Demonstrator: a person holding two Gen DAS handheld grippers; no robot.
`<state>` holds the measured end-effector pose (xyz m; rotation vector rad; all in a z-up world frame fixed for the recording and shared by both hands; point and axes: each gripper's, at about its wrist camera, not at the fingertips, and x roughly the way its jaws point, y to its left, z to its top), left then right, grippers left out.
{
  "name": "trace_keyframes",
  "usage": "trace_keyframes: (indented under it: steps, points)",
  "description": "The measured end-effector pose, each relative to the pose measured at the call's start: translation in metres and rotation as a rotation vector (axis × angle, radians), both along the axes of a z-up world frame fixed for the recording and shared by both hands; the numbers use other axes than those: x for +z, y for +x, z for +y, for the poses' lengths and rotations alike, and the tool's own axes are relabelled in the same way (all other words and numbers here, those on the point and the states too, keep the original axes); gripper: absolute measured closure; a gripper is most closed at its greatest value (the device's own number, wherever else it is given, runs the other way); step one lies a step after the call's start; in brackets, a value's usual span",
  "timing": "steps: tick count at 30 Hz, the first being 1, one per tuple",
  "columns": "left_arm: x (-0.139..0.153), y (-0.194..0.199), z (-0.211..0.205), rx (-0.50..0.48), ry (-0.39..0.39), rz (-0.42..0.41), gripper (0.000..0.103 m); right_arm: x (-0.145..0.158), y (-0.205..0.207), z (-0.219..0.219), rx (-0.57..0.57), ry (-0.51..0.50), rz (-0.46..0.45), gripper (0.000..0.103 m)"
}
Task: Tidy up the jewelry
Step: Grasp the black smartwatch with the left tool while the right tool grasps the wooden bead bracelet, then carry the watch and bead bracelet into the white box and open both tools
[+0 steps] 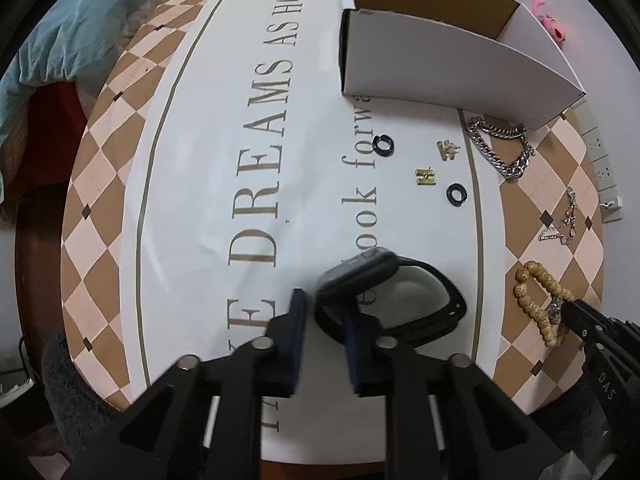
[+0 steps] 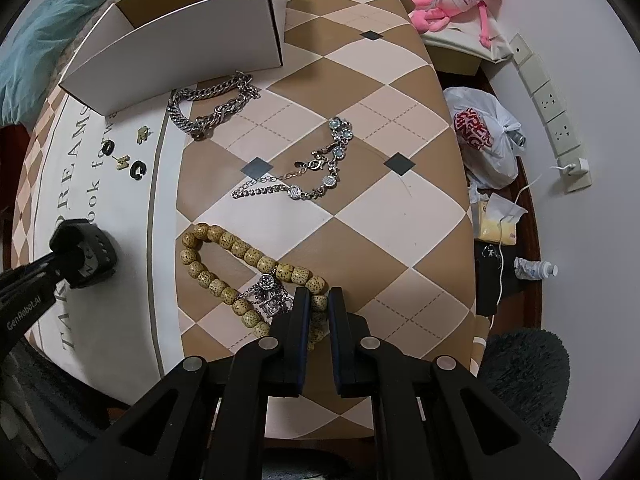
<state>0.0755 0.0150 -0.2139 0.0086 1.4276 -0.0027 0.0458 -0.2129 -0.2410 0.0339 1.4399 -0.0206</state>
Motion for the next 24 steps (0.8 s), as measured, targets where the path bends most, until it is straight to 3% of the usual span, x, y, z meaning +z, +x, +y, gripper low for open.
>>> trace_keyframes:
  steps: [12, 17, 24]
  points:
    - [0.003, -0.005, -0.001, -0.004, -0.013, -0.036, 0.095, 0.004, -0.001, 0.008, 0.013, -0.026, -0.027, 0.093]
    - [0.018, -0.011, 0.004, -0.013, -0.027, -0.058, 0.096, 0.015, 0.0, -0.002, -0.035, 0.072, -0.035, 0.094]
    - [0.061, -0.016, 0.014, -0.017, -0.081, -0.121, 0.096, 0.066, 0.005, 0.003, -0.017, 0.214, -0.124, 0.094]
